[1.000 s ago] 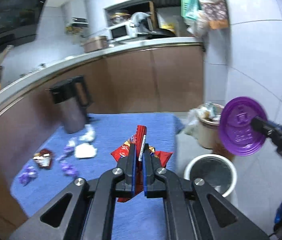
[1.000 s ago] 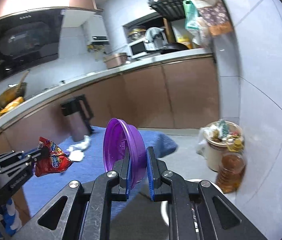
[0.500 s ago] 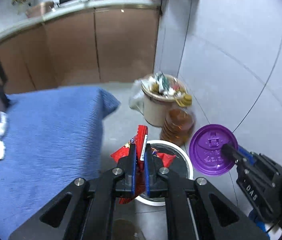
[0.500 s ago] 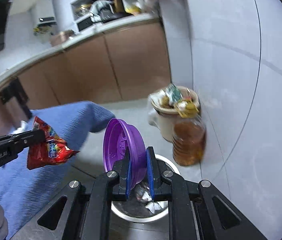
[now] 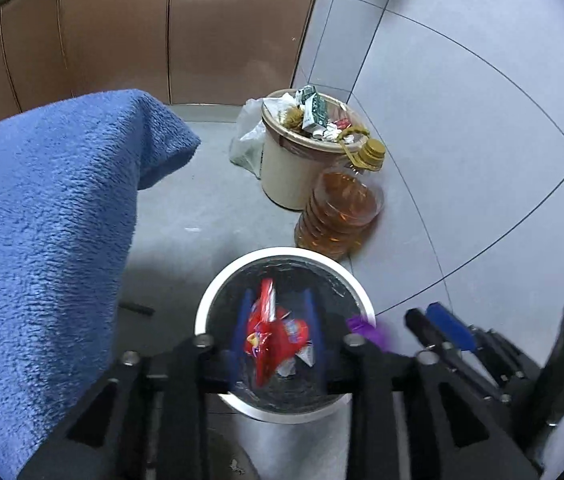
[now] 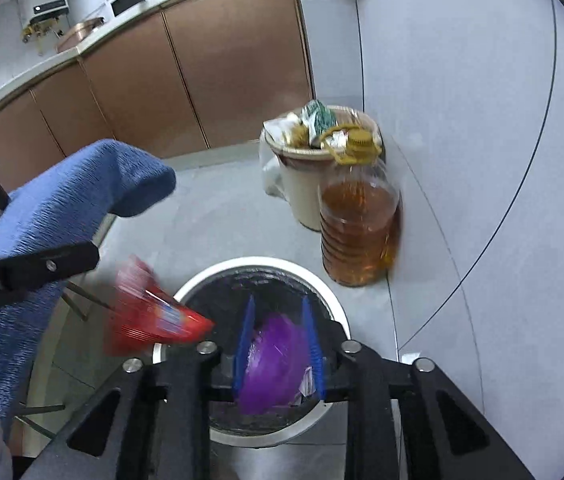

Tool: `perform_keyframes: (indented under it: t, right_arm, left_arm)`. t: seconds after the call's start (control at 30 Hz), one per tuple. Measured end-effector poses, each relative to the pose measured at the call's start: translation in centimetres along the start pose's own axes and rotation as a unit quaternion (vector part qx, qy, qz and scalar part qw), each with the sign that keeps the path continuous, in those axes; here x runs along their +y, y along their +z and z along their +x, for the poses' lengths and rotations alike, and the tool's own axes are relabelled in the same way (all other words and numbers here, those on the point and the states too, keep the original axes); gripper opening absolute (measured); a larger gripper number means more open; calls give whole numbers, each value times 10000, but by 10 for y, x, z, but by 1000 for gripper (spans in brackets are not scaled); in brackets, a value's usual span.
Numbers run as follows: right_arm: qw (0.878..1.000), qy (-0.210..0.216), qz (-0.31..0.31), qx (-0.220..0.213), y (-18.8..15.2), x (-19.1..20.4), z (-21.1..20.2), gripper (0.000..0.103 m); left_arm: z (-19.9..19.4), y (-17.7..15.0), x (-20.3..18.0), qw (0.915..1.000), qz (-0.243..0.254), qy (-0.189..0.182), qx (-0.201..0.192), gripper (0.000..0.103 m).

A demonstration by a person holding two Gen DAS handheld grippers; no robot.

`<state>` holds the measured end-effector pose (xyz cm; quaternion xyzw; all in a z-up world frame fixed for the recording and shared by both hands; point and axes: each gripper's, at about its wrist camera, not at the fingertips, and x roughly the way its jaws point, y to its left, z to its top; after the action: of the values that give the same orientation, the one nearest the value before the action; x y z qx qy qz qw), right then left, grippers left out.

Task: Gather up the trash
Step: 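Open both tools to drop the wrapper and lid into the bin, then move both tools back over the towel toward the remaining wrappers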

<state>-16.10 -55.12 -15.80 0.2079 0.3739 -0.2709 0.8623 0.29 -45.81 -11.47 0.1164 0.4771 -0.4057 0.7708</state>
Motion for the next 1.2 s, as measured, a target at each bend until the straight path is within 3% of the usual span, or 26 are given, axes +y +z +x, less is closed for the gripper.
perform_keyframes:
  t: [0.07,0.33,0.47,0.63,0.93,1.2]
  right_arm:
    - [10000,18,53,41,-1,-3,4,28]
    - [9999,24,69,-100,2,-4,-11,36]
    - [9996,44,34,-293,9,5,-27,48]
    - [9982,146,-48,-579,16,19,-58,53]
    - [9909,560,-480,-1127,23,70,-117,61]
    - [9788,991,-999,-1488,21,128,-158,66]
  left_arm:
    - [0,1,2,10000,-28,-48,-19,43]
    - [-24,2,5,9996,-86,-122,-254,43]
    - [-50,1,6,9983,-105,-61,-574,43]
    - [-94,-8,17,9939,-227,141,-1067,43]
    - [-184,-46,50,9722,-308,1072,-2060,43]
    - [-251,-83,91,9511,-542,1826,-2430,44]
